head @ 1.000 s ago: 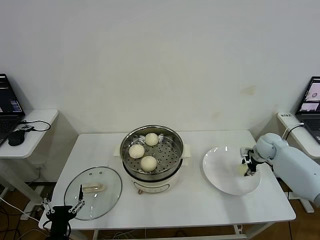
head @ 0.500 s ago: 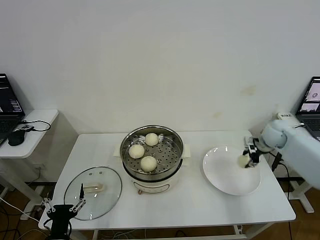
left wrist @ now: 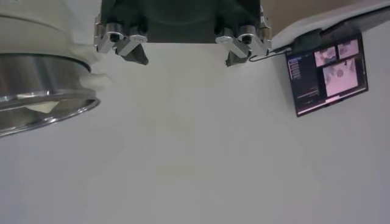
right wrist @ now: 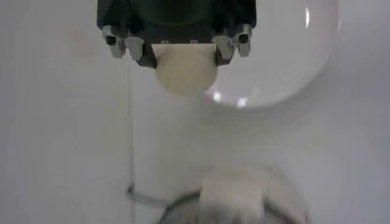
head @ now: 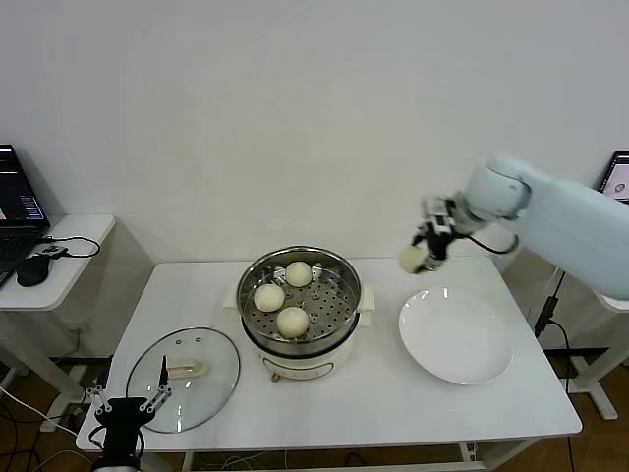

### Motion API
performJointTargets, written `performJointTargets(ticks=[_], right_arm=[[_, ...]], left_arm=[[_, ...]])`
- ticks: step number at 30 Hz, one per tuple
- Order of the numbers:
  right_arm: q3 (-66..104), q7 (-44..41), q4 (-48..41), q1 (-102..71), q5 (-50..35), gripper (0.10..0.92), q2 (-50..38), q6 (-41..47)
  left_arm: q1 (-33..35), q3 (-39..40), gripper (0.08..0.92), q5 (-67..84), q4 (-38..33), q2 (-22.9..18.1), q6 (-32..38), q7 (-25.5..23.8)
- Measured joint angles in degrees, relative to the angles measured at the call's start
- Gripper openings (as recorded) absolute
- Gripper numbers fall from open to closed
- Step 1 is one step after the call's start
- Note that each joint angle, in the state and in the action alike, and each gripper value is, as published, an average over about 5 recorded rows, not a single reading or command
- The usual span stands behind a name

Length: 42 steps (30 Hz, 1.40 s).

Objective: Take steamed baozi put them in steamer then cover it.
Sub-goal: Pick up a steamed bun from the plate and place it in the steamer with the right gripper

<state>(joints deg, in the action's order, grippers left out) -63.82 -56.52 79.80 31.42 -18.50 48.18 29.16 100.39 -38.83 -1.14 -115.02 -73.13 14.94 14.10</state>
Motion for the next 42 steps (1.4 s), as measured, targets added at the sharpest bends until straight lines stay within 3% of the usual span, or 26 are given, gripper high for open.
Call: performJointTargets(ticks=[10, 24, 27, 33, 42], right_arm=[[-2.8, 6.2, -3.3, -0.9, -7.0, 0.611, 12.6, 7.0], [-3.8, 9.2, -9.9, -7.8, -4.9, 0.615, 20.7, 10.9], [-3.8, 9.5, -10.3, -8.7, -4.6, 0.648, 21.1, 11.2], [-3.3, 9.6, -10.0, -9.2, -4.5, 0.790, 21.0, 11.7], [-3.1, 10.8, -5.7, -5.4, -5.5, 0.823, 17.3, 11.9]], left_arm=[[-0.2, -0.5, 0.823, 0.1, 0.3, -0.6, 0.3, 0.2], [-0.3, -1.0, 0.823, 0.2, 0.9, -0.7, 0.8, 0.4], [-0.4, -1.0, 0.823, 0.2, 0.9, -0.7, 0.8, 0.4], [-0.3, -1.0, 0.823, 0.2, 0.8, -0.7, 0.8, 0.4], [-0.2, -1.1, 0.823, 0.3, 0.6, -0.8, 0.9, 0.5]])
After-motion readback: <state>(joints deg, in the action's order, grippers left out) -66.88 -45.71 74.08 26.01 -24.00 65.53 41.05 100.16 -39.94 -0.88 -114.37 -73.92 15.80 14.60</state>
